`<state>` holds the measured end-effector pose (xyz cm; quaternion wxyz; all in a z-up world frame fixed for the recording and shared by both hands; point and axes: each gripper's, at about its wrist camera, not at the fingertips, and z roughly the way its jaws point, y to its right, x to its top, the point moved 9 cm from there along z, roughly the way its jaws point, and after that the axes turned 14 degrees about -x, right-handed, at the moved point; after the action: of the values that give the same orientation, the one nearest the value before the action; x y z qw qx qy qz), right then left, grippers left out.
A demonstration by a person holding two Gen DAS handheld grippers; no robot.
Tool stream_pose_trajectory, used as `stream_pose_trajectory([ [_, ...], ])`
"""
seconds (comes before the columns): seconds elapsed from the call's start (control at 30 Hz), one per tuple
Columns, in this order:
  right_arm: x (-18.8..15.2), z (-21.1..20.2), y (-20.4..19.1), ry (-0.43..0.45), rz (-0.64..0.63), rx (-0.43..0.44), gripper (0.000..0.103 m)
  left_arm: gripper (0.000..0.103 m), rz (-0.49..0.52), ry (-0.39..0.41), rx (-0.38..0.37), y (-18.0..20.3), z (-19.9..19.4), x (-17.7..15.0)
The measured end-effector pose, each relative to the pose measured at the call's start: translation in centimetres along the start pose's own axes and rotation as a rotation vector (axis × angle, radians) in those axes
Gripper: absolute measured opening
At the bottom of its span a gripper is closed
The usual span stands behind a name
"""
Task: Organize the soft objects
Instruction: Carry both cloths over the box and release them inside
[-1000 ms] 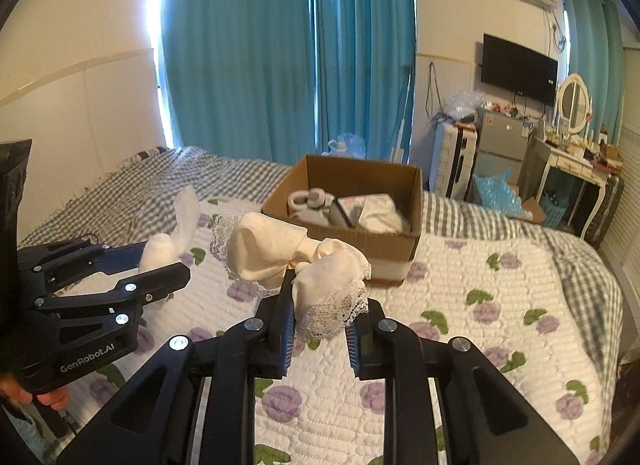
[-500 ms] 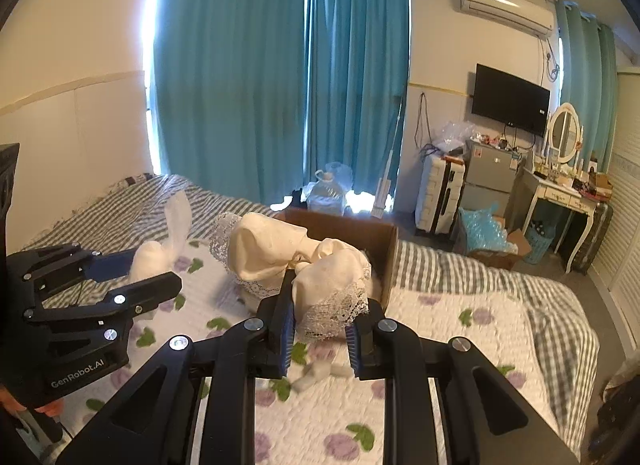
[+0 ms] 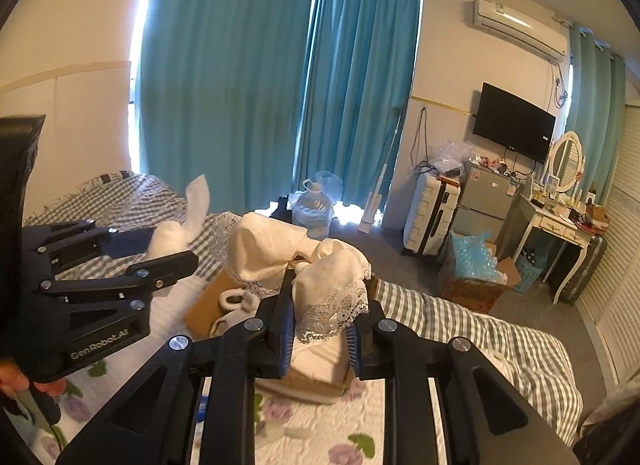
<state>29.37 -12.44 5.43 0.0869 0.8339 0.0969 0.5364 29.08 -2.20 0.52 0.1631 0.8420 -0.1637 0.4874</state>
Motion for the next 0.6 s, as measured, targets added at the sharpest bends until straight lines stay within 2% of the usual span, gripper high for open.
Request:
stream_pose_trajectory([
  [0.23,0.1,6.1,-0.9,-0.017,-0.037,-0.005,0.021,0.034,0.022,-0.034,0.021,-1.0,5.3,0.6],
  [0.47,-1.8,13.2,-2.1,-0.086,-0.049,0.002,0.021,0.034,-0.003,-0.100,0.035,-2.8,11.0,-1.1],
  [0.6,-3.5,17.1,-2.6,-0.137,-0.031,0.038,0.021,0.034,0.004,-0.135,0.050,-3.4,13.5,-2.3],
])
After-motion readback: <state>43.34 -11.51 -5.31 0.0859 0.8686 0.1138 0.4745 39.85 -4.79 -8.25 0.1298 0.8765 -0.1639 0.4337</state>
